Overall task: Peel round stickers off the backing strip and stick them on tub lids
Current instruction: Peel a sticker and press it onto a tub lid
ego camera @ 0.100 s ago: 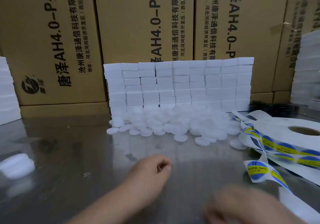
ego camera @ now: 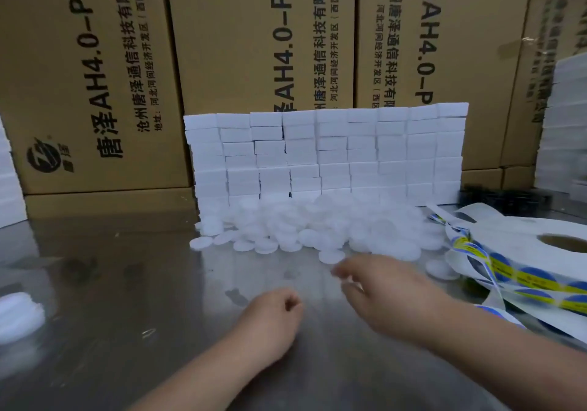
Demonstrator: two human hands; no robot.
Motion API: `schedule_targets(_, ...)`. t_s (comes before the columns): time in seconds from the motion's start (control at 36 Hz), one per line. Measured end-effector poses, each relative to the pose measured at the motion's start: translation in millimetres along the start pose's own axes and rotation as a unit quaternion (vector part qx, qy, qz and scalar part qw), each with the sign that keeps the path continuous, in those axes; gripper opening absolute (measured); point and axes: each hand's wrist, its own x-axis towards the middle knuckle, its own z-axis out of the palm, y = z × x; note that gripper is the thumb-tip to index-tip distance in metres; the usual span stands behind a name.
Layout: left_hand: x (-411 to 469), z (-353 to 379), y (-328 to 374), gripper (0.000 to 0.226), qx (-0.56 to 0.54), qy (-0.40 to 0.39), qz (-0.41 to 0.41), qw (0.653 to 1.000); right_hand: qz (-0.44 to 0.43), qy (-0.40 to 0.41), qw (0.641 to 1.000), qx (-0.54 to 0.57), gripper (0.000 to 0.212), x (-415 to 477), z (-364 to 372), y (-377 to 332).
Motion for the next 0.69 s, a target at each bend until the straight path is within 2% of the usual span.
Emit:
schedule_targets(0.08, 13.2, 10.3, -12.5, 0.023, 0.004, 0.016, -0.01, 1.0, 0.076, -0.034, 0.995, -0.05, 0.039, 72.4, 16.4, 23.9)
schedule_targets(0.14, 16.0, 11.6, -19.9, 0.028, -0.009, 0.035, 0.003, 0.999, 0.134, -0.067, 0.986, -0.072, 0.039, 103.8, 42.0, 48.3)
schedule_targets(0.19, 18.1, 9.4, -24.6, 0.029, -0.025, 0.031, 0.024, 0.999, 0.158, -0.084, 0.98, -0.092, 0.04, 124.0, 58.5, 59.5)
schedule_targets(0.28, 20.0, 4.7, -28.0, 0.034, -0.054, 0.031, 0.041, 0.997, 0.155, -0.106, 0.974, -0.128, 0.039, 140.4, 81.2, 66.8)
schedule_targets(0.47, 21.0, 4.6, -30.0, 0.023, -0.089, 0.087, 0.037, 0.992, 0.105, -0.051, 0.986, -0.12, 0.025, 148.6, 80.2, 52.4)
schedule_targets(0.53, 21.9, 3.3, -28.6, 0.015, -0.123, 0.13, 0.027, 0.984, 0.082, -0.027, 0.994, -0.065, 0.022, 139.0, 69.3, 37.3)
schedule_targets(0.58, 22.0, 0.8, -26.5, 0.032, -0.171, 0.143, 0.02, 0.975, 0.052, -0.014, 0.997, 0.048, 0.023, 124.5, 58.9, 23.2)
schedule_targets(0.64, 20.3, -1.8, -22.7, 0.048, -0.232, 0.124, 0.025, 0.965, 0.014, -0.031, 0.979, 0.201, 0.025, 103.1, 48.0, 8.4)
schedule_targets(0.69, 17.8, -2.8, -16.5, 0.051, -0.295, 0.087, 0.038, 0.951, -0.016, -0.058, 0.943, 0.328, 0.026, 79.0, 40.4, -5.2)
